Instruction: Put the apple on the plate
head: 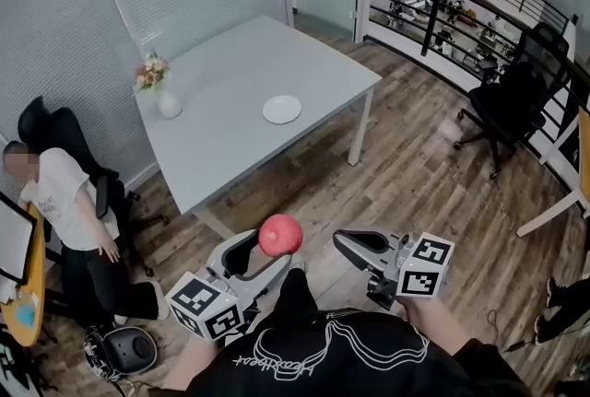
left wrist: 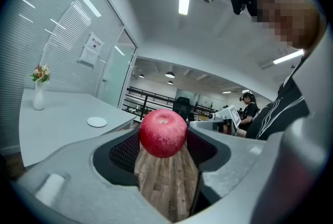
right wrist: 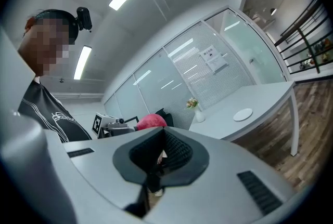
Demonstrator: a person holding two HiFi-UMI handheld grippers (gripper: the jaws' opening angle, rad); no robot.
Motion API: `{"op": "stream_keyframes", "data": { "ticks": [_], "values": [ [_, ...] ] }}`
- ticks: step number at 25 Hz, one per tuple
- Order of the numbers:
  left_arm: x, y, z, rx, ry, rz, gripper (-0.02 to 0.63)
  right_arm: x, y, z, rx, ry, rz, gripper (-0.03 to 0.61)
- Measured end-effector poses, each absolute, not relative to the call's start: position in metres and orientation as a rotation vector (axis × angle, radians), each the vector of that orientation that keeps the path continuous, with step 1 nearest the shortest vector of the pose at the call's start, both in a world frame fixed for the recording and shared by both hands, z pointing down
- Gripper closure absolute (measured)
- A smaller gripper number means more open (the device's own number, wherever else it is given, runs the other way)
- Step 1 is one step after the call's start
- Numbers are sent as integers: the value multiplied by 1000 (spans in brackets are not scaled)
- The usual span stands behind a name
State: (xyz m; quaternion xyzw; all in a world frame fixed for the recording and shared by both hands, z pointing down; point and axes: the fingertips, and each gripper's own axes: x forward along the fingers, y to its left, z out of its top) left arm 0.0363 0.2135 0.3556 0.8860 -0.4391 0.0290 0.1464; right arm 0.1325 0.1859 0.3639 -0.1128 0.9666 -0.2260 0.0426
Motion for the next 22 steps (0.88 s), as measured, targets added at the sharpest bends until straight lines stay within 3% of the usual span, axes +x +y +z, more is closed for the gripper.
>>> {"op": "stream_keyframes", "data": {
  "ticks": [22],
  "values": [
    [-40,19,356,2599,-1148,72,324,59,6,366,-520,2940,-738,569]
  ]
}}
